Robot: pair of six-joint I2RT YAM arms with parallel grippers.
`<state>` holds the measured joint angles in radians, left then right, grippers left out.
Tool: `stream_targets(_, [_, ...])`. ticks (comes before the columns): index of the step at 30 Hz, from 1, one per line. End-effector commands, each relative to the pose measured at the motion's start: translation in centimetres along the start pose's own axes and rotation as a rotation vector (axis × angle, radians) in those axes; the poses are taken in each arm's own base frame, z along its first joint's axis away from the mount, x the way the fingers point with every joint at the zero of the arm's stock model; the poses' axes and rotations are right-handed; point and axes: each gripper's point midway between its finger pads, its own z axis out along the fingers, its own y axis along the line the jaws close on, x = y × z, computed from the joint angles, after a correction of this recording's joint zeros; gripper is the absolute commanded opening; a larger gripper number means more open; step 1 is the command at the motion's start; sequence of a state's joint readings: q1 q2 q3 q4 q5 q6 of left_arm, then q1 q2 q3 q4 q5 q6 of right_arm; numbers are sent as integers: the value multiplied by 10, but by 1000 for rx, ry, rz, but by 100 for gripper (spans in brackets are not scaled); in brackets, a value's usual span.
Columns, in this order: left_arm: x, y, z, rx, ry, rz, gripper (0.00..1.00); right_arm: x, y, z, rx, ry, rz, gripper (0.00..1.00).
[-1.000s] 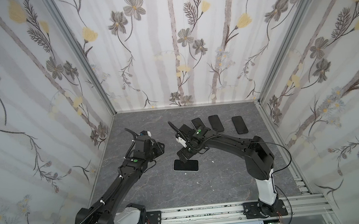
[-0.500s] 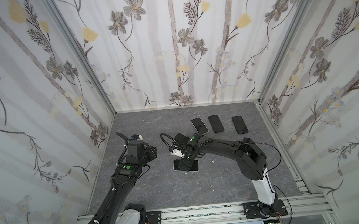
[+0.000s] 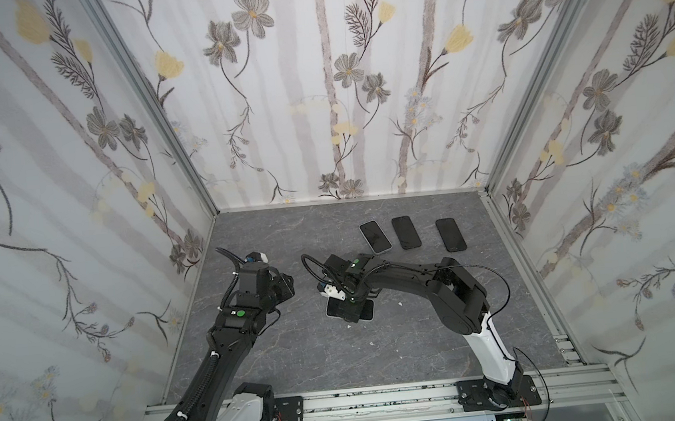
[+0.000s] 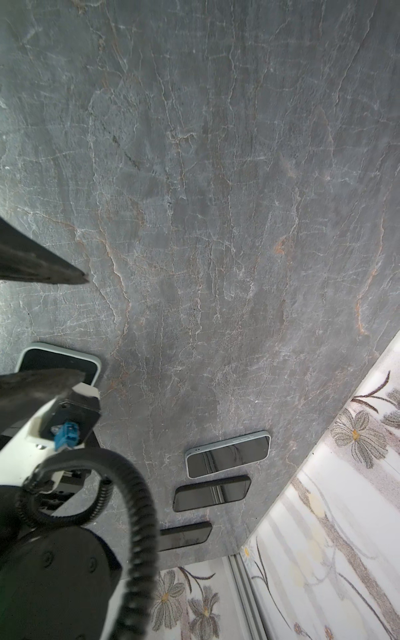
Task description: Put the phone into the phone case
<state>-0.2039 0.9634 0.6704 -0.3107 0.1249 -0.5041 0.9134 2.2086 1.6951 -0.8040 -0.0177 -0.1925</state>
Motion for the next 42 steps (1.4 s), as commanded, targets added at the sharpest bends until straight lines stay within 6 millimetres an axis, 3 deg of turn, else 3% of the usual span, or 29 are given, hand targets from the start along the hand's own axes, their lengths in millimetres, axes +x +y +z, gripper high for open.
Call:
stream_targets(1, [-3, 1, 0, -1, -16, 0, 40, 0, -36, 10, 69, 1, 199, 73])
stream_targets(4, [-3, 0, 2, 0, -12, 0, 41, -5, -54, 6, 83, -39, 353, 69])
stream_targets(5, [-3, 1, 2, -1, -11, -1, 41, -3, -70, 4, 89, -52, 431, 69])
stream_targets(9, [-3, 0, 6, 2, -10, -5, 41, -6, -90, 8, 88, -77, 632, 69])
stream_targets(14, [-3, -4, 12, 25, 1, -30, 41, -14, -108, 20, 105, -73, 908, 73])
stream_targets(19, [-3, -5, 18, 28, 9, -48, 42, -32, -112, 20, 86, -116, 1032, 85])
stream_targets(22, [-10, -6, 22, 21, 1, -48, 45, -53, -113, -5, 80, -189, 1029, 100])
stream_targets(24, [-20, -6, 25, 10, -30, -47, 47, -67, -117, -35, 85, -263, 1014, 100])
stream_targets(27, [-47, -4, 29, -13, -103, -51, 51, -80, -127, -89, 100, -377, 994, 100])
stream_targets(29, [-74, 5, 30, -50, -192, -70, 52, -77, -139, -136, 147, -457, 986, 100])
stream_targets(32, [-115, 25, 22, -121, -372, -89, 55, -49, -170, -201, 294, -549, 1003, 100])
stream_targets(35, [-141, 58, 14, -243, -539, -66, 58, 8, -220, -248, 505, -645, 1035, 99])
stream_targets(38, [-148, 93, 9, -375, -634, -28, 64, 81, -267, -253, 631, -792, 1040, 99])
stream_targets(39, [-149, 101, 5, -409, -668, -7, 66, 104, -277, -265, 663, -891, 1029, 100])
stream_targets(42, [-130, 122, 19, -470, -653, 72, 73, 168, -287, -245, 760, -1044, 1000, 100])
